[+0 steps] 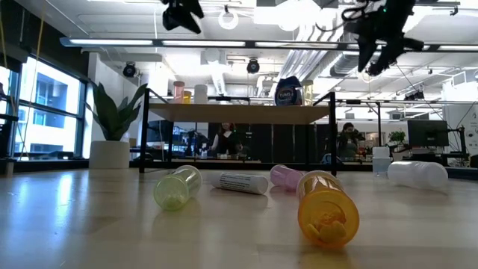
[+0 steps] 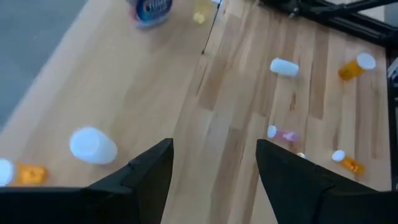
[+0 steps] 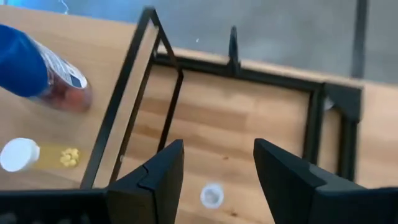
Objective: Pick and place medicine bottles onto shelf by color
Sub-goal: Put the transparent pill bottle on the shelf
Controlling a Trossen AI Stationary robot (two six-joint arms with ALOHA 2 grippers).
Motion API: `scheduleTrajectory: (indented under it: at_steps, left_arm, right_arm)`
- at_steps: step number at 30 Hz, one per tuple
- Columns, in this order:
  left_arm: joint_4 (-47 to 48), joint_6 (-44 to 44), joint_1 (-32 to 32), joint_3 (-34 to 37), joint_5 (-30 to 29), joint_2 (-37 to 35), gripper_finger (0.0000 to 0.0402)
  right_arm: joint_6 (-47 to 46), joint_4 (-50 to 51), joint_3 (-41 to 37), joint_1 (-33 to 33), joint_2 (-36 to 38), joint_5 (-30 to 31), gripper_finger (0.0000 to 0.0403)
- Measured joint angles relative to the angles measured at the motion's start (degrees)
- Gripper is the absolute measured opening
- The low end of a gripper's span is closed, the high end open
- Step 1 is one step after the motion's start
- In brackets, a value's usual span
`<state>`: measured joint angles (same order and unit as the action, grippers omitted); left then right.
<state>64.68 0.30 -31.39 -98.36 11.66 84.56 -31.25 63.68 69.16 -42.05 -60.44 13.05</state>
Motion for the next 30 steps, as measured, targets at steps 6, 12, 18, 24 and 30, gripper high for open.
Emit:
scheduleTrajectory:
  at_steps: [6, 12, 18, 24, 30]
  left_arm:
    - [-7.32, -4.83, 0.82, 11.62, -0.17, -4.56, 0.0209]
    - [-13.89, -8.72, 2.87, 21.53, -0.26, -9.59, 0.0208]
    - [-17.26, -11.43, 5.16, 26.81, -0.31, -13.51, 0.0209]
    - [-18.26, -11.72, 5.64, 28.95, -1.81, -16.03, 0.0207]
    - [-18.27, -10.76, 5.61, 28.95, -3.83, -18.83, 0.0207]
  right_arm:
    - [-5.13, -2.13, -6.72, -2.65, 1.79, -5.21, 0.0185]
    - [-7.5, -2.27, -10.96, -3.4, 1.72, -5.44, 0.0185]
    - [-7.74, -3.55, -13.33, -5.48, 1.7, -8.28, 0.0185]
    - [-7.25, -4.31, -13.88, -8.39, 0.82, -10.52, 0.0186]
    - [-6.91, -4.03, -13.88, -9.66, -1.05, -10.83, 0.0199]
